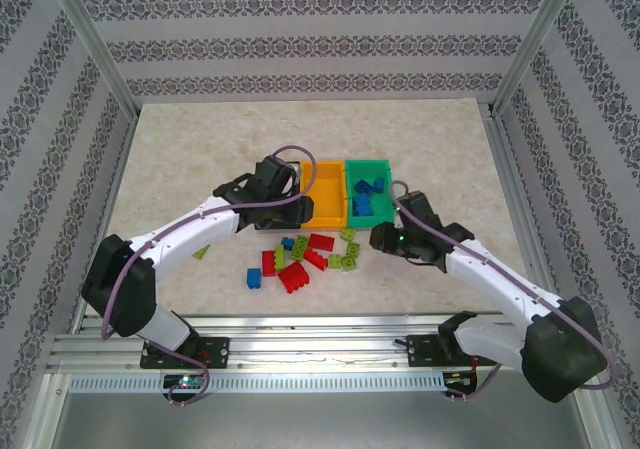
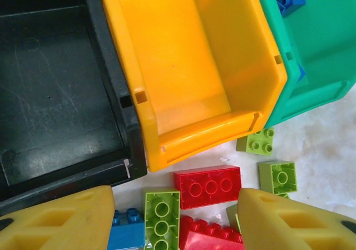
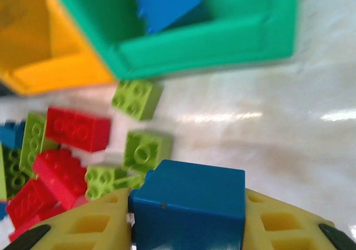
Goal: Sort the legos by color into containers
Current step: Place the lego in the container.
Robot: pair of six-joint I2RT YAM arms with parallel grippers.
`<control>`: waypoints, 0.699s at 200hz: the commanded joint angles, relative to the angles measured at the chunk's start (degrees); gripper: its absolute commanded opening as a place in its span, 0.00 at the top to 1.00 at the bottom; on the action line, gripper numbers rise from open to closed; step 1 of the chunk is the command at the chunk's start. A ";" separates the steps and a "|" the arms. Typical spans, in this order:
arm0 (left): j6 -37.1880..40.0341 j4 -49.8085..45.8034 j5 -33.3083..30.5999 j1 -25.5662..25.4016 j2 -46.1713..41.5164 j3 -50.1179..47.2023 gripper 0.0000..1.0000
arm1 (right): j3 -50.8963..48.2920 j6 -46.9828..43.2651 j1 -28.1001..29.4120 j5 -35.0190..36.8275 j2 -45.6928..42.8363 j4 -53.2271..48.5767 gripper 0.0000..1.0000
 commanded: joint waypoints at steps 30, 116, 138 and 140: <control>-0.93 1.45 -1.69 0.64 -3.42 -2.72 0.40 | 11.63 -8.53 -6.43 -1.03 9.91 1.04 0.64; -2.10 -0.14 -5.01 1.12 -8.76 -6.85 0.40 | 28.25 -17.15 -9.52 -0.14 28.42 -1.82 0.51; -2.25 -0.19 -5.40 1.60 -9.37 -7.36 0.40 | 28.35 -17.03 -9.57 -1.12 28.36 -1.65 0.45; -2.30 -0.20 -5.40 1.54 -9.38 -7.41 0.40 | 28.34 -16.99 -9.52 -1.29 28.35 -1.64 0.45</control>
